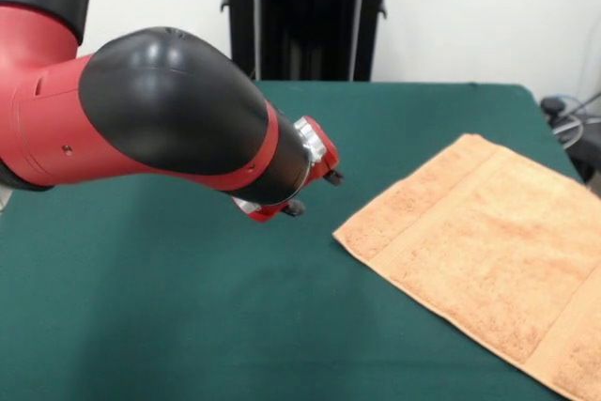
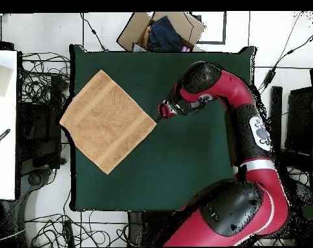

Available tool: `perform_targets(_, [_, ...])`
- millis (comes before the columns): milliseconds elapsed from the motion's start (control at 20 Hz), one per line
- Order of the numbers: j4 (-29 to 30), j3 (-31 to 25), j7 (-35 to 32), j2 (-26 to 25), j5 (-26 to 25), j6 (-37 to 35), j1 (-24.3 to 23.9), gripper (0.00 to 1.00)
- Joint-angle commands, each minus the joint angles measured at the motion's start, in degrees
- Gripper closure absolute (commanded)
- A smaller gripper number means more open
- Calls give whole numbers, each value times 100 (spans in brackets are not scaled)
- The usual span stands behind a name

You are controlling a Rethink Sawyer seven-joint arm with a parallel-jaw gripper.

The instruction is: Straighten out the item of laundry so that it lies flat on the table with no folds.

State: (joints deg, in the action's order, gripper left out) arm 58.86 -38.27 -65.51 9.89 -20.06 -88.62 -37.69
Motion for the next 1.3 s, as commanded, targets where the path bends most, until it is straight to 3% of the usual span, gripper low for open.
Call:
perform_targets(50, [206, 237, 356, -296, -345, 593, 156, 0])
perform_targets(1300, [198, 299, 420, -394, -478, 1092, 173, 0])
